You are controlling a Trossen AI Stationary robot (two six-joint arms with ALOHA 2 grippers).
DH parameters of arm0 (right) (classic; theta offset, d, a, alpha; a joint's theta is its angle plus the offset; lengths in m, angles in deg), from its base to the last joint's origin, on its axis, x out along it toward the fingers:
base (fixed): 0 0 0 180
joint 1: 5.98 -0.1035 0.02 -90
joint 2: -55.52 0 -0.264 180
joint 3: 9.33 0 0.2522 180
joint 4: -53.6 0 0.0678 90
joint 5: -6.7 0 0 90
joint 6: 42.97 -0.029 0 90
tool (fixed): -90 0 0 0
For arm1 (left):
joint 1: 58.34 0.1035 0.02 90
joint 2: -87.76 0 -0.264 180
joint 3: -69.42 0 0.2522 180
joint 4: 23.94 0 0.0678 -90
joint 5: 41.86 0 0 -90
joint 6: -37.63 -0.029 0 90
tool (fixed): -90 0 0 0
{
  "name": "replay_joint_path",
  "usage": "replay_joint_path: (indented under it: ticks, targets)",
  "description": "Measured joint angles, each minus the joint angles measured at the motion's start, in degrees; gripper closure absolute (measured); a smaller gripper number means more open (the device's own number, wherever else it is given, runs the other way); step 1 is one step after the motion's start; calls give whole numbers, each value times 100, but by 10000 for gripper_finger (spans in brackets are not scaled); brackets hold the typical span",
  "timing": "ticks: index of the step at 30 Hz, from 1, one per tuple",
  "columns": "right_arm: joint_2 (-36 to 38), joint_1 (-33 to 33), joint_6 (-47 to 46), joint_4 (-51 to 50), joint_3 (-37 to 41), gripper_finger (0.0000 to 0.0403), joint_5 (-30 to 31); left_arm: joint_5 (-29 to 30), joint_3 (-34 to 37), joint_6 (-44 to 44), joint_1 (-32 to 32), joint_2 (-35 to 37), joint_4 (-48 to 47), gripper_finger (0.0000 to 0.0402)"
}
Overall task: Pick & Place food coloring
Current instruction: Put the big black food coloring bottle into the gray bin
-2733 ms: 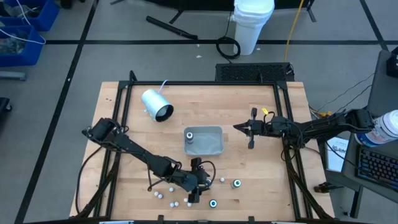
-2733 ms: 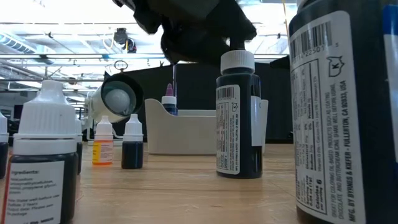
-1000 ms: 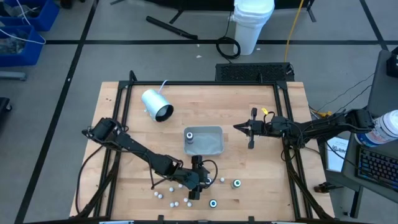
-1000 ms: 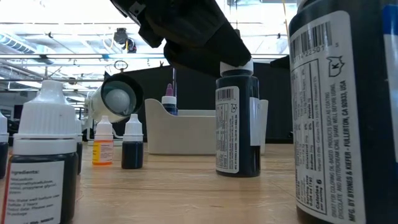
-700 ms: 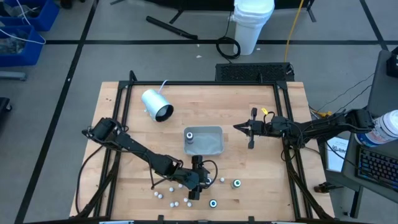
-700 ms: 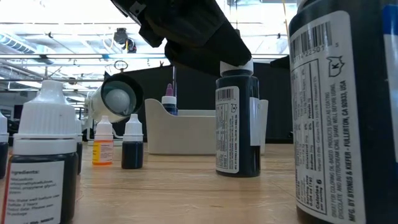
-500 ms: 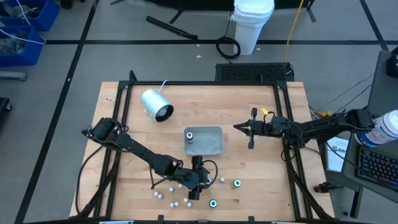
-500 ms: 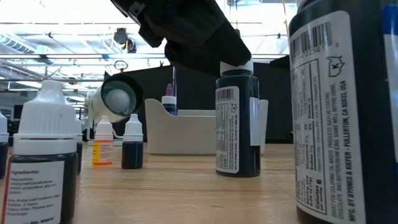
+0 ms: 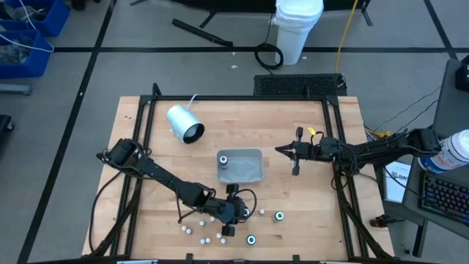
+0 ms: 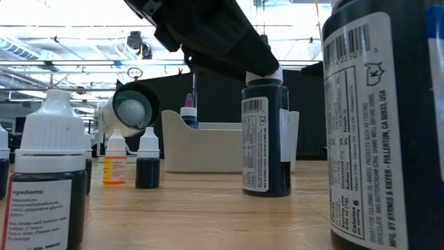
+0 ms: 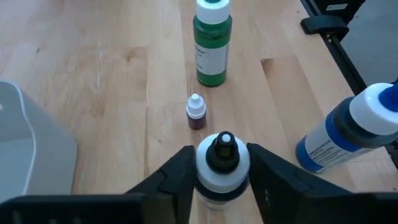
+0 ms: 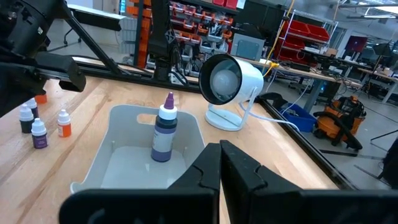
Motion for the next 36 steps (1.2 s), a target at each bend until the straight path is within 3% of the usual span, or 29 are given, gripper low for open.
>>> replay_joint_path:
  ticks: [6, 13, 19, 26, 36]
  targets:
    - [0, 0, -2, 0, 0, 403, 0, -2, 0, -134, -2, 1, 106, 279]
    - [2, 0, 0, 0, 0, 403, 0, -2, 0, -341, -17, 77, 214, 265]
    - [2, 0, -2, 5, 2, 403, 0, 23, 0, -350, -17, 439, 3, 279]
    - [2, 0, -2, 7, 2, 403, 0, 33, 0, -485, -80, 964, -562, 264]
    - [2, 2, -1, 8, 2, 403, 0, 781, -2, -696, -254, 1875, -1221, 270]
